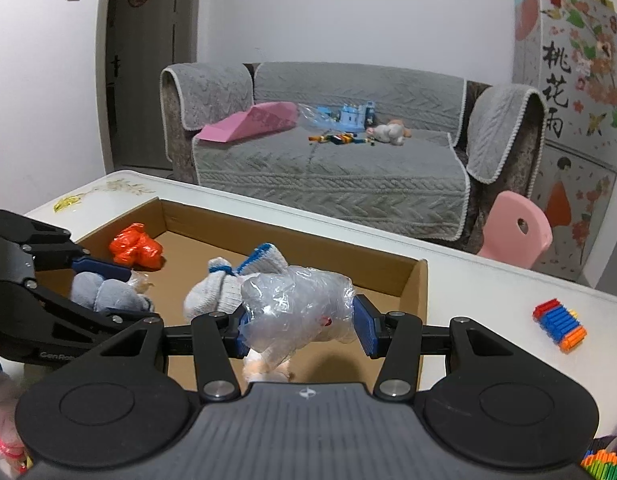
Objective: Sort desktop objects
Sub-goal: 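Lower the grey sock and clear bag into the box and open both grippers, then grasp the blue knit bundle with the left gripper while the right grasps the pink fluffy toy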
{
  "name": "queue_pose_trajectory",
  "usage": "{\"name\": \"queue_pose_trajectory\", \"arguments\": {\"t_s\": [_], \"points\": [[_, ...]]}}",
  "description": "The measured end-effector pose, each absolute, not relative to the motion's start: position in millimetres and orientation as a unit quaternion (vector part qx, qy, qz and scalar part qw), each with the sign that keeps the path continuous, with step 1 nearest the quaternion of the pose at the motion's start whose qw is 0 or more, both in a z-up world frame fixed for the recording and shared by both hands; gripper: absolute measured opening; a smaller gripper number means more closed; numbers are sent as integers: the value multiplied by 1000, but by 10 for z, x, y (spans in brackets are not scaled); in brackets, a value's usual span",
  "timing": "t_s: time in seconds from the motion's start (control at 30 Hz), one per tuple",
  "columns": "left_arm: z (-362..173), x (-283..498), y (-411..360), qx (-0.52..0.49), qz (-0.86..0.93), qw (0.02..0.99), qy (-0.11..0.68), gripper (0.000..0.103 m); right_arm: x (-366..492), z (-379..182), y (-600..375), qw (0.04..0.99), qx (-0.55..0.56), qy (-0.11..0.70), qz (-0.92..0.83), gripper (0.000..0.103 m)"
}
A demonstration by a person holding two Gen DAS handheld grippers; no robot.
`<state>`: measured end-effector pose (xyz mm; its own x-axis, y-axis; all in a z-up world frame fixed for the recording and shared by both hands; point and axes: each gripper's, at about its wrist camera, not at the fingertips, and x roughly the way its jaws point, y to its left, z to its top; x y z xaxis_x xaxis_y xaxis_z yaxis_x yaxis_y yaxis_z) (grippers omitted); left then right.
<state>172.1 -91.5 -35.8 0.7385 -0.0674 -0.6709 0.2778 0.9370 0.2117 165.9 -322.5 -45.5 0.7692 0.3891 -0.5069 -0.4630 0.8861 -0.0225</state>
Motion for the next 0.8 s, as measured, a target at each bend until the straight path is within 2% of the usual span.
{"name": "queue_pose_trajectory", "arguments": {"t_s": [0.33,0.4,0.47,0.53,0.57,0.8], "points": [[-427,1744,-954,157,-95,910,372,62,1740,-545,-3227,940,-74,264,205,47],[-426,1742,-949,156,-97,910,372,68,1758,-576,-3230,940,-79,271,194,49],[-423,1734,-957,159,-98,911,368,73,1741,-591,-3247,941,-79,267,192,58],[-399,1716,-967,161,-99,913,361,82,1711,-574,-3248,943,-81,261,191,64],[-383,1705,-968,162,-97,916,355,90,1694,-555,-3249,944,-80,256,192,69],[-190,1571,-908,169,-93,927,322,93,1572,-384,-3266,951,-83,226,194,76]]}}
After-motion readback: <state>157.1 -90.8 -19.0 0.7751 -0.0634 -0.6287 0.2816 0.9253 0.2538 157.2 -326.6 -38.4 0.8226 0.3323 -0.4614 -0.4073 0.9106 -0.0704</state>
